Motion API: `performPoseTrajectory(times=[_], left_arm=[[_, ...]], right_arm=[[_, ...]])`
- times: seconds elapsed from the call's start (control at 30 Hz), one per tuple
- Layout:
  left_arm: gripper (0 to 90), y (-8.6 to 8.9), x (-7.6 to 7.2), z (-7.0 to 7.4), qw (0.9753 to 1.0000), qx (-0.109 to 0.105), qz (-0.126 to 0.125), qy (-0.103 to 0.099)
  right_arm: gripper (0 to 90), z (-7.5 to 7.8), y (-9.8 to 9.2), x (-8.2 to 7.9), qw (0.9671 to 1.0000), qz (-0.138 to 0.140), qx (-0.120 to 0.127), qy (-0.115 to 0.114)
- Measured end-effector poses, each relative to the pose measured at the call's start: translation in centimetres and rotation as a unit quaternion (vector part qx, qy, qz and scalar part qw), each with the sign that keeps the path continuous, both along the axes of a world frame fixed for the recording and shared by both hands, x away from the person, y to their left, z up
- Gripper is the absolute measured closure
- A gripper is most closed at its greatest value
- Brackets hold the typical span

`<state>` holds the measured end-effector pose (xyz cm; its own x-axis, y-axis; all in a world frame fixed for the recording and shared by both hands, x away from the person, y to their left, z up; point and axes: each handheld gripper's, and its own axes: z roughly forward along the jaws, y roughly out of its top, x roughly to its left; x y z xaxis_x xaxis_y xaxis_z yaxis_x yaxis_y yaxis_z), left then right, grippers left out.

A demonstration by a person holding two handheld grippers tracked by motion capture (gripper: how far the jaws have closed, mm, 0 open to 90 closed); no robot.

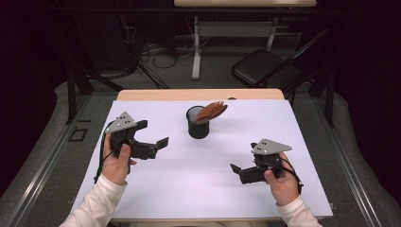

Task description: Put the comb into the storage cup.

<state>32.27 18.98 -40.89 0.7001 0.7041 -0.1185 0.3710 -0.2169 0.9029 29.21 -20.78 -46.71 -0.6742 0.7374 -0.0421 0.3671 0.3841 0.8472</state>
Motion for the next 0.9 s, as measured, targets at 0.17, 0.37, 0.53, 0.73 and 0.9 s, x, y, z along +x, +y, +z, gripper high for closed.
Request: performPoseTrajectory(times=[0.17, 0.37, 0.53, 0.73, 0.9], left_arm=[[0.6, 1.0, -0.2, -1.2, 0.9999, 0.001, 0.013, 0.005], [0.6, 2.2, -0.4, -2.4, 0.9995, -0.003, 0.031, 0.008], [0.6, 3.2, -0.6, -3.3, 0.9989, -0.006, 0.044, 0.014], [0.6, 4.1, -0.8, -4.6, 0.9984, -0.005, 0.055, 0.012], [0.6, 4.7, -0.8, -5.7, 0.9977, -0.018, 0.062, 0.022]], right_arm=[[0.1, -0.3, -0.6, -0.2, 1.0, -0.007, 0.0, 0.003], [0.1, -0.8, -1.2, -0.3, 0.9998, -0.016, -0.004, 0.009], [0.1, -1.3, -1.9, -0.3, 0.9995, -0.027, -0.006, 0.012], [0.1, -1.8, -2.7, -0.2, 0.999, -0.04, -0.006, 0.017], [0.1, -2.1, -3.3, -0.1, 0.9986, -0.05, -0.007, 0.018]])
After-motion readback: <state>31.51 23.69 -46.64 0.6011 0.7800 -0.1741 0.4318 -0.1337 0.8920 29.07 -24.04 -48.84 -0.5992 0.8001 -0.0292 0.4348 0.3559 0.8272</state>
